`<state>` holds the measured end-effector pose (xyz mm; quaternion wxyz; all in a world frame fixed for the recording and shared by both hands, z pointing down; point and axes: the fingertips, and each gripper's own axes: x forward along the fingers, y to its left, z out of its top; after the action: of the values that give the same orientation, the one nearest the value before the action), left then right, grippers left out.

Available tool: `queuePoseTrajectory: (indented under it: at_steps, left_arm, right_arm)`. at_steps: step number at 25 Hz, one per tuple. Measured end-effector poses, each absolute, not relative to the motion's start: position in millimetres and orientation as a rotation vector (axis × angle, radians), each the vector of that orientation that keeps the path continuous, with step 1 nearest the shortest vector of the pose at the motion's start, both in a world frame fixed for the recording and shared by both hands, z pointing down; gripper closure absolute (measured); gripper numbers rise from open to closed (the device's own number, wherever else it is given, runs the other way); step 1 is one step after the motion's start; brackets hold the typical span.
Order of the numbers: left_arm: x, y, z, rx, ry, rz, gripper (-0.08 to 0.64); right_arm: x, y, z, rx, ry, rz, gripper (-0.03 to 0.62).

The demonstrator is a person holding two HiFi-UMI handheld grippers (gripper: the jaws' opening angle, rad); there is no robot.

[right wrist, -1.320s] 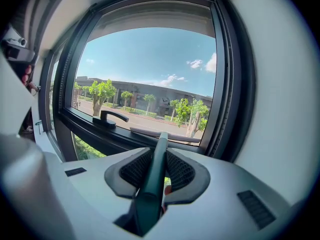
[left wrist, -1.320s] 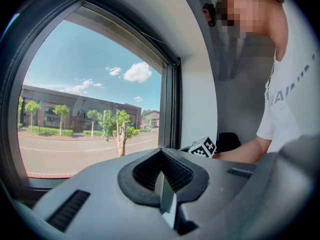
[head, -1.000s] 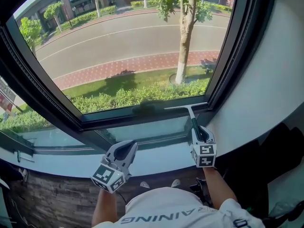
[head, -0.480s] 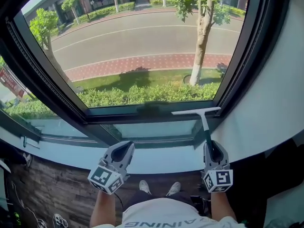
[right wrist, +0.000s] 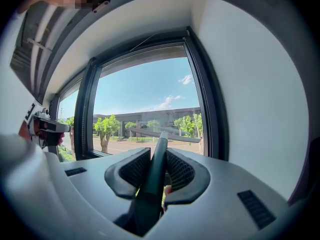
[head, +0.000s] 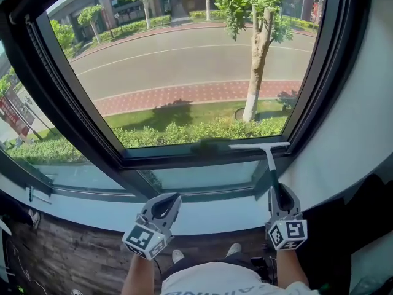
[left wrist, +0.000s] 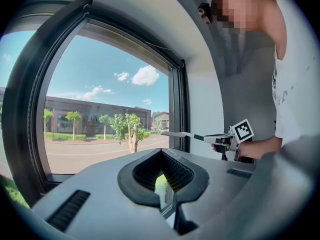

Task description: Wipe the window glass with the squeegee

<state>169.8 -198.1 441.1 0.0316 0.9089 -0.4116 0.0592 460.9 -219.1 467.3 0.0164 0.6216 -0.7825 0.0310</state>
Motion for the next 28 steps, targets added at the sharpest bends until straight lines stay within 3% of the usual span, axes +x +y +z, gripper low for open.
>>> queuePoseTrajectory:
  at_steps: [12,21,28]
  left_arm:
    - [-8.9,-173.7,438.9,2.851,-1.217,0.187,0.546]
    - [-19.1,-159.9,422.8,2.877,-1.17,0.089,0.546]
    - [5.7,-155.1,422.7,2.857,-1.154,0.067,0.546]
  right_arm:
    - [280.4,-187.7,427.5,2.043,-2.43,-0.044,0.494]
    - [247.3,-203.9,328.4,2.063,-2.507,-0.308,0.494]
    - [243.9,-259.0,201.8,2.067,-2.523,-0.688,0.494]
